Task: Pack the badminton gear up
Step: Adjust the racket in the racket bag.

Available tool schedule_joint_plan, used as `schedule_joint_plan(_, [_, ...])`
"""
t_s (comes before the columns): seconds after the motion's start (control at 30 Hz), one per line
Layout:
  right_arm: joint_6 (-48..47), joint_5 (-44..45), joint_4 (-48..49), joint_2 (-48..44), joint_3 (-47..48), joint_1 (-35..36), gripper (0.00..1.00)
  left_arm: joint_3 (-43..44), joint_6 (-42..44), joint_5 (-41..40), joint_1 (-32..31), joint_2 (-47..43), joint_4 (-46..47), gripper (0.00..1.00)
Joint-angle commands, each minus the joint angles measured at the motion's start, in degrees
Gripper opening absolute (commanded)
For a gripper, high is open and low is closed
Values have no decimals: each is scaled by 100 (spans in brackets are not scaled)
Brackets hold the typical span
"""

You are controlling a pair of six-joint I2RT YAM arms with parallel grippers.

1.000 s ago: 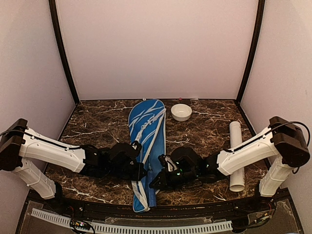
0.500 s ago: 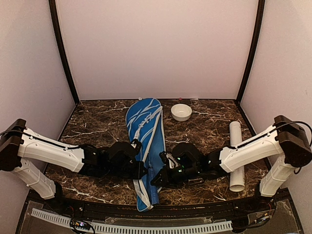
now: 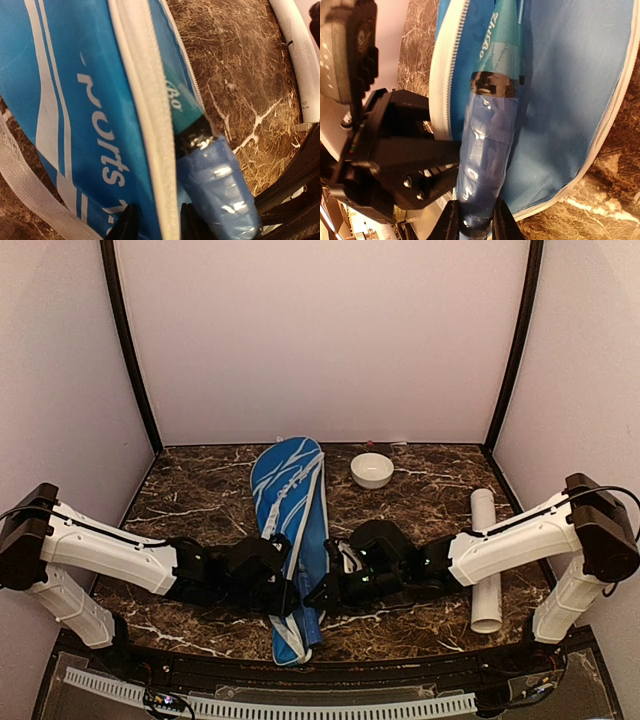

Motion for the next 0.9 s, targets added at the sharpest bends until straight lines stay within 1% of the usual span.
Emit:
schedule_joint_plan(0.0, [-342, 253, 623, 37, 242, -38, 10, 166, -54, 159, -68, 73, -354, 33])
schedule_joint_plan(0.1, [-379, 293, 553, 76, 256, -40, 10, 188, -119, 272, -102, 99, -424, 34])
schedule_joint_plan(0.2, [-406, 308, 538, 135, 269, -37, 10, 271, -159, 309, -233, 62, -555, 38])
schedule_joint_plan(0.23, [-411, 307, 542, 160, 282, -44, 10, 301, -182, 309, -276, 64, -622, 37])
schedule_joint_plan(0.27, [-412, 308, 556, 187, 299, -37, 10, 325, -210, 308, -310, 64, -661, 35])
schedule_joint_plan(0.3, [-415, 306, 579, 221, 311, -39, 10, 315, -234, 318, -340, 72, -669, 28])
schedule_joint_plan(0.33, [-415, 314, 595, 253, 336, -40, 10, 308, -269, 348, -365, 77, -661, 16])
schedule_joint_plan(0.37, [-424, 309, 605, 291, 350, -36, 10, 307, -306, 382, -381, 81, -642, 9])
schedule_joint_plan(0.43, [-458, 343, 613, 367, 389, -39, 10, 303, -367, 422, -425, 70, -601, 0])
schedule_joint_plan(0.63, [-557, 476, 615, 514, 492, -77, 11, 378, -376, 428, -489, -41, -718, 0])
schedule_joint_plan(0.87, [-662, 382, 906, 762, 501, -139, 11, 245, -412, 532, -492, -274, -464, 0])
